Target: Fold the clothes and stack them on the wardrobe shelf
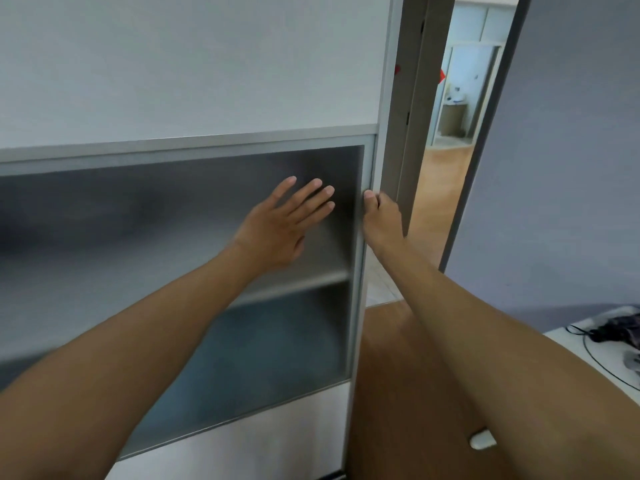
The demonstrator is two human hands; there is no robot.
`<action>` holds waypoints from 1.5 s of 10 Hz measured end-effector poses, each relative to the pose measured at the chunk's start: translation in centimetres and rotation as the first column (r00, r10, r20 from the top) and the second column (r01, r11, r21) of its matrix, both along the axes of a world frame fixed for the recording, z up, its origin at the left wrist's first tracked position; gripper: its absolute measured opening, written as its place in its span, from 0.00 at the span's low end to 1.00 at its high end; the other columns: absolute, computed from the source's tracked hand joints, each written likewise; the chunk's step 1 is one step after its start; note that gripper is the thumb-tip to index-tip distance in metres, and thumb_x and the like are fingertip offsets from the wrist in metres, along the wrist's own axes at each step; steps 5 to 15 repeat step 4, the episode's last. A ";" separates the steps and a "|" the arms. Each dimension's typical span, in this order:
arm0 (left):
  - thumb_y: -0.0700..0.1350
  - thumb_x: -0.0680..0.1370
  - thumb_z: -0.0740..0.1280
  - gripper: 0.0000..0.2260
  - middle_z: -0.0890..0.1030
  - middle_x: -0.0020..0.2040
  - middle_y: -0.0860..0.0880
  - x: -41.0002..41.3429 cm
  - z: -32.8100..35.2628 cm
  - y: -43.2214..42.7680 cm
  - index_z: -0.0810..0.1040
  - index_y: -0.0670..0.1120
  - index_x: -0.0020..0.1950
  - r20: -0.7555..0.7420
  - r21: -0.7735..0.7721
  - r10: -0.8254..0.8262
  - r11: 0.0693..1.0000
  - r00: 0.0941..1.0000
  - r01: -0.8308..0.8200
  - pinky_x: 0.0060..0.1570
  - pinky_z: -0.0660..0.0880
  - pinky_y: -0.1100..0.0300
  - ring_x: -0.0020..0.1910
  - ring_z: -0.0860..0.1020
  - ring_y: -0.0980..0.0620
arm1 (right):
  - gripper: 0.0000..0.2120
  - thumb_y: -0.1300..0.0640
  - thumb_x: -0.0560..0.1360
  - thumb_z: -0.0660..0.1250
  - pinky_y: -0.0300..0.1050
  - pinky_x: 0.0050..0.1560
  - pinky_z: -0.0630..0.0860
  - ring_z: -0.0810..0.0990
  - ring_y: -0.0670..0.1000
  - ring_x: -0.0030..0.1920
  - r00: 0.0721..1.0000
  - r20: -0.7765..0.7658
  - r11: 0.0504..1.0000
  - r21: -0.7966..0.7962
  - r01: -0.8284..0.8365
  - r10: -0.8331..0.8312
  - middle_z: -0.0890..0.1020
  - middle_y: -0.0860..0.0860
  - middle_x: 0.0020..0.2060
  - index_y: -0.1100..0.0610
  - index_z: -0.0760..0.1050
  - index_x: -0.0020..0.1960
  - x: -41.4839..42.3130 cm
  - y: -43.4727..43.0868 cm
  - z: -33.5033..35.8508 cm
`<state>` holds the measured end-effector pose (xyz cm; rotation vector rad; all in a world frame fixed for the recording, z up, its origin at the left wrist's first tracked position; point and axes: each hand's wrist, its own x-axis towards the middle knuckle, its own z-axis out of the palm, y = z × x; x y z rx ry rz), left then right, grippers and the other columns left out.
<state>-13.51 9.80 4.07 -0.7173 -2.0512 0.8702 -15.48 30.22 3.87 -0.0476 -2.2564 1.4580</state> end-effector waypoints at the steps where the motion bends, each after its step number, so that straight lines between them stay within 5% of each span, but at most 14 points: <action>1: 0.49 0.75 0.58 0.35 0.53 0.82 0.45 0.8 0.1 0.5 0.54 0.46 0.82 0.017 -0.001 0.064 0.998 0.998 -0.064 0.77 0.47 0.40 0.80 0.54 0.43 | 0.17 0.52 0.85 0.54 0.47 0.49 0.69 0.77 0.56 0.50 1.000 0.011 1.000 -0.005 -0.017 0.017 0.78 0.57 0.46 0.63 0.76 0.54 0.3 0.5 0.0; 2: 0.49 0.75 0.55 0.34 0.46 0.83 0.45 2.2 0.8 1.5 0.50 0.47 0.82 0.146 0.006 0.149 0.988 0.978 -0.151 0.78 0.45 0.40 0.81 0.46 0.43 | 0.13 0.56 0.83 0.59 0.52 0.61 0.75 0.78 0.55 0.57 0.998 0.056 0.994 -0.103 -0.022 0.027 0.79 0.55 0.54 0.60 0.74 0.63 1.1 0.4 0.0; 3: 0.52 0.76 0.62 0.33 0.47 0.83 0.46 3.8 1.0 1.0 0.58 0.48 0.80 0.232 0.044 0.190 0.978 0.954 -0.205 0.77 0.45 0.42 0.81 0.46 0.44 | 0.24 0.62 0.79 0.63 0.52 0.70 0.70 0.72 0.52 0.68 1.000 -0.016 0.973 -0.227 -0.026 0.023 0.73 0.53 0.68 0.56 0.65 0.74 3.2 -0.9 0.0; 4: 0.50 0.75 0.64 0.30 0.52 0.82 0.47 6.3 0.9 -0.6 0.63 0.49 0.78 0.321 0.182 0.171 0.954 0.932 -0.238 0.76 0.49 0.45 0.80 0.53 0.46 | 0.24 0.64 0.77 0.64 0.43 0.65 0.70 0.72 0.47 0.66 0.993 -0.118 0.922 -0.382 -0.058 0.013 0.73 0.49 0.67 0.53 0.67 0.72 5.3 -2.4 -0.2; 15: 0.50 0.75 0.64 0.30 0.52 0.82 0.47 6.3 0.9 -0.6 0.63 0.49 0.78 0.321 0.182 0.171 0.954 0.932 -0.238 0.76 0.49 0.45 0.80 0.53 0.46 | 0.24 0.64 0.77 0.64 0.43 0.65 0.70 0.72 0.47 0.66 0.993 -0.118 0.922 -0.382 -0.058 0.013 0.73 0.49 0.67 0.53 0.67 0.72 5.3 -2.4 -0.2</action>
